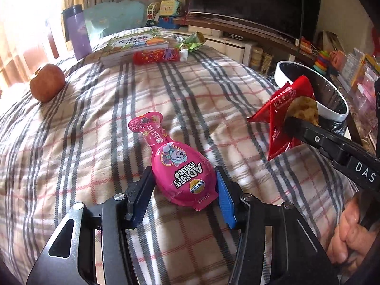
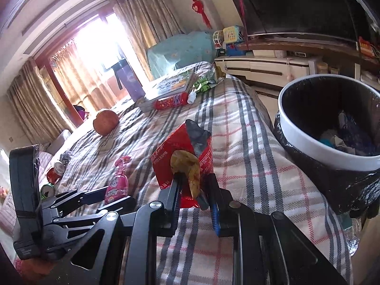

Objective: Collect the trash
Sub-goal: 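Carry the pink candy package and red snack bag over the bin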

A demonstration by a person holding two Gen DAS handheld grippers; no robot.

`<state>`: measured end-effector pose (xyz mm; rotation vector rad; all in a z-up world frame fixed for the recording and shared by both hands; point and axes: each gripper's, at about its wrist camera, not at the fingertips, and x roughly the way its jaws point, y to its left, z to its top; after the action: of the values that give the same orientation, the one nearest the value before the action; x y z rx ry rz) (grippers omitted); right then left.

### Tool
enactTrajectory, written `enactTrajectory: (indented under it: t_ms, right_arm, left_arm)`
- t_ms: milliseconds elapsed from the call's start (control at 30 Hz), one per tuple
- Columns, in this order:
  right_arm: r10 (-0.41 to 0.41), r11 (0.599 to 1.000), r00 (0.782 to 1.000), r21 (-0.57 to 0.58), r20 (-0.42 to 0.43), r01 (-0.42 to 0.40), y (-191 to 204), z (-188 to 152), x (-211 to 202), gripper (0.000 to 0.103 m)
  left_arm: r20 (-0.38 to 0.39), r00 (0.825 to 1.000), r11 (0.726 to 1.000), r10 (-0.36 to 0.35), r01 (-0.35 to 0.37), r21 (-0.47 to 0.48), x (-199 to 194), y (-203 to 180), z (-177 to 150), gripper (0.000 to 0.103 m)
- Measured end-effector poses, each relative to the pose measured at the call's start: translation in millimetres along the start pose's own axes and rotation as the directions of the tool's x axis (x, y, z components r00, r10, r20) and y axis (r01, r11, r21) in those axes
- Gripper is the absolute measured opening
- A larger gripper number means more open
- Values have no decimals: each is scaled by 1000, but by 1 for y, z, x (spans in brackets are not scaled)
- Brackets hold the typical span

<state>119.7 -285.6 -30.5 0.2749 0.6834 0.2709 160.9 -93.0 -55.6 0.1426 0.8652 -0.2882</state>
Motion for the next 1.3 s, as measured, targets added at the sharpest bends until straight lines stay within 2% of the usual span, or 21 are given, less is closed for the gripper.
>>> enactTrajectory:
  t_ms: [467,1133,1300]
  right_arm:
    - [-27,1000,999,17,39,26,-6,-3,-29,21]
    - [-97,992,993,86,61,92,-40,-3,-55,22]
    - [-117,989,991,98,70,109,-48,0,-62,22]
  left_arm:
    - [46,999,998,7,-10,57,-19,-22,2,50]
    - [53,995,993,-83,78,84,-26,-54,12,50]
    - [52,994,989,-100,94,115,-24,-66,19,50]
